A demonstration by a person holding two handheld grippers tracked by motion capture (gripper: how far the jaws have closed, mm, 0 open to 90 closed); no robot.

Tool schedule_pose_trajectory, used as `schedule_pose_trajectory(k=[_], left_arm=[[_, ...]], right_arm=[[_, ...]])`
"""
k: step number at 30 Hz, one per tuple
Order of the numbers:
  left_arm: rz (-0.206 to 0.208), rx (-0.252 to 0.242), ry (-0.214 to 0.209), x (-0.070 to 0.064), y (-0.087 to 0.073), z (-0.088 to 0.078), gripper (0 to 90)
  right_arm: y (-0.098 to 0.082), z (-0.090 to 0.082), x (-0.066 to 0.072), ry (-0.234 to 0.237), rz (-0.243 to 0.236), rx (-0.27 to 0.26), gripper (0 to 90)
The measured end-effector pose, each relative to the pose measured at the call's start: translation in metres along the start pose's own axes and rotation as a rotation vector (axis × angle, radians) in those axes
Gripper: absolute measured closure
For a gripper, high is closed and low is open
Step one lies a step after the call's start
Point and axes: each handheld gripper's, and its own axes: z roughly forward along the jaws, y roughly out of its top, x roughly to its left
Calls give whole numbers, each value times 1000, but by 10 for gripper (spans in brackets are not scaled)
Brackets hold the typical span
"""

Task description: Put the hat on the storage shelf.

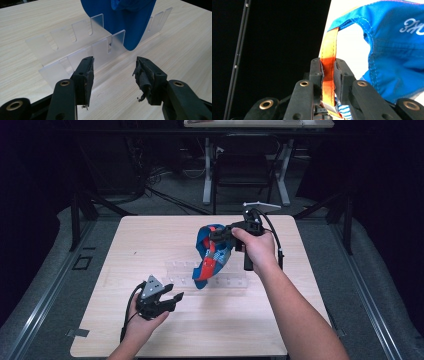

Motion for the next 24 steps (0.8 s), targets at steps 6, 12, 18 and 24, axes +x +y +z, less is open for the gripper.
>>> schedule_pose_trajectory(k=[6,12,18,24], left_arm=[[-27,8,6,5,-10,1,493],[-16,27,17,7,-18,3,493],[-11,50,32,16,-26,2,495],[-46,46,53,27,-29,-1,495]], right_arm=[[-2,3,-7,-21,5,7,779],[-3,3,-7,-28,0,12,779],[-4,1,-9,-59,-4,5,778],[-4,1,-16,-92,-8,18,778]])
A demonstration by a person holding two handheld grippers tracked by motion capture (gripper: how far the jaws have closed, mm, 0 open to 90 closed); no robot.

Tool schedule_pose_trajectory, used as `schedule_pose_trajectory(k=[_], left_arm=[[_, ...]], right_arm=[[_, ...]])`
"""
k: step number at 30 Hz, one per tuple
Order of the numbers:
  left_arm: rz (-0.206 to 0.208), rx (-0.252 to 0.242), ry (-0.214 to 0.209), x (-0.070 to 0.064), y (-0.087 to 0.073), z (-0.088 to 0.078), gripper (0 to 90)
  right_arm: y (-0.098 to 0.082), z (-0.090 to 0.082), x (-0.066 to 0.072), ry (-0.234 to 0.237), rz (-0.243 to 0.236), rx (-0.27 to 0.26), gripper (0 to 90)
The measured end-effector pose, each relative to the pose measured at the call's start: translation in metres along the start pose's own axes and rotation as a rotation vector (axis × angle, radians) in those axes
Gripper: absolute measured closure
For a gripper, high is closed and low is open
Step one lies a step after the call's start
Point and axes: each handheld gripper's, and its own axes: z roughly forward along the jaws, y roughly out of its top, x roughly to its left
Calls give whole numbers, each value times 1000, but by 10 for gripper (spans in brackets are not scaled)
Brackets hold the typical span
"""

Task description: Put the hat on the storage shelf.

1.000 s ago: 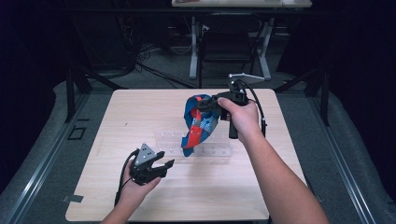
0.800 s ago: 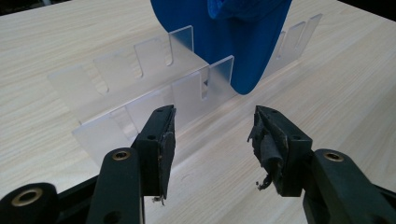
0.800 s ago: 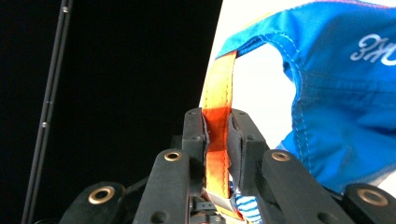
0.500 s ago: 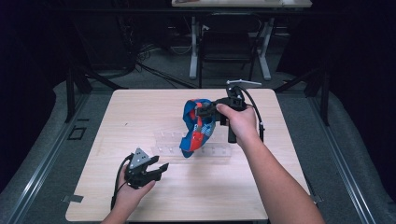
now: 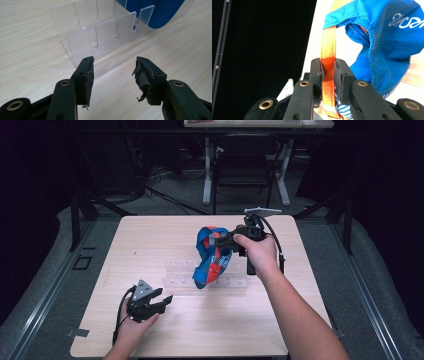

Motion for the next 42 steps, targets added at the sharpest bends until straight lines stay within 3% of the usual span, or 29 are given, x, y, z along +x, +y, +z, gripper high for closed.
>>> schedule_pose_trajectory(k=[7,29,37,42], left_arm=[[-22,7,9,5,-3,1,495],[-49,6,20,13,-5,0,493],[-47,5,22,13,-5,0,492],[-51,5,22,13,-5,0,493]], right_arm=[[-1,0,-8,-9,21,-9,777],[-5,-1,-18,-37,15,12,769],[-6,-8,-20,-53,13,9,675],[-8,-13,-21,-82,-15,-16,608]])
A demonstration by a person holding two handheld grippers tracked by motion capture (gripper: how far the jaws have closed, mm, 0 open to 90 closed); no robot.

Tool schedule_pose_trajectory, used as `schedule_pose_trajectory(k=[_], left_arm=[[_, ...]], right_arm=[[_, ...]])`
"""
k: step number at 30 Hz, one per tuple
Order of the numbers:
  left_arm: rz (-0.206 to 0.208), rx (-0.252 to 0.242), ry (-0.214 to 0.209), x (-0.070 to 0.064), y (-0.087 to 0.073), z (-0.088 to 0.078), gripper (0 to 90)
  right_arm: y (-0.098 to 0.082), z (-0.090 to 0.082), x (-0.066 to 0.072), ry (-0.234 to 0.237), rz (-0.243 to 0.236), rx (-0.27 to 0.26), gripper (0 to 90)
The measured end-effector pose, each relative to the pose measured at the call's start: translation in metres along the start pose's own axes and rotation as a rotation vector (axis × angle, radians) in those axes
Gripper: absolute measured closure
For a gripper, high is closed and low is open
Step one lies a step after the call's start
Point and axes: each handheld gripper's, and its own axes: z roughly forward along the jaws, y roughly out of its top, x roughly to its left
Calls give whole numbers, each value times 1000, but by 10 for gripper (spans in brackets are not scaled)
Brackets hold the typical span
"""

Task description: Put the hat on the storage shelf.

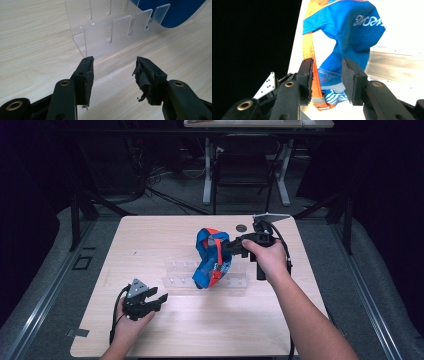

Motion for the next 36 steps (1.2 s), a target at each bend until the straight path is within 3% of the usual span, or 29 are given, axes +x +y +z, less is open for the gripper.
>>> schedule_pose_trajectory(k=[12,36], left_arm=[[3,3,-2,0,0,1,492],[0,9,4,0,-1,2,482]], right_arm=[[-6,-15,-9,-41,-41,-27,503],[-38,-33,-37,-117,-93,-42,453]])
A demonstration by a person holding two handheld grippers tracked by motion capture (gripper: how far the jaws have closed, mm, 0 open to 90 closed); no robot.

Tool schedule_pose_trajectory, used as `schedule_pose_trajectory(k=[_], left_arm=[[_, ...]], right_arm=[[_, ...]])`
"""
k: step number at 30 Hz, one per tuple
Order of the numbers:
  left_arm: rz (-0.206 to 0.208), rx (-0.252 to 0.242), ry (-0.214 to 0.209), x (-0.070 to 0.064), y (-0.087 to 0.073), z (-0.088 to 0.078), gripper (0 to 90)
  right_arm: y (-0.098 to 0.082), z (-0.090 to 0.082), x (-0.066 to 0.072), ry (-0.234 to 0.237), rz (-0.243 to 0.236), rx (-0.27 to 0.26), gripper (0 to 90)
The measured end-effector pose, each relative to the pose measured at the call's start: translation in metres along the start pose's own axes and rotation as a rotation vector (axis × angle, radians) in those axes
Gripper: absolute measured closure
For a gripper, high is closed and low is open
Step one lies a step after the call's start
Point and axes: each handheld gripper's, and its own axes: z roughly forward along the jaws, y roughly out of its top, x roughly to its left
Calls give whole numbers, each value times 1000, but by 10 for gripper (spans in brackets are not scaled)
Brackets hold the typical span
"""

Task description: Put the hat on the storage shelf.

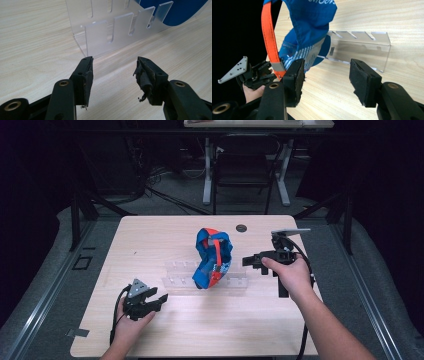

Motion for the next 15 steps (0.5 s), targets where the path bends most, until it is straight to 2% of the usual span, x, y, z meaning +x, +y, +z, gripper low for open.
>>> schedule_pose_trajectory(k=[3,9,15], left_arm=[[3,3,2,0,0,0,482],[3,3,2,0,0,0,481],[-2,2,1,0,0,1,481]], right_arm=[[-4,0,-4,0,-7,6,448],[-10,2,-14,-7,23,1,441],[-19,5,-24,-24,18,5,438]])
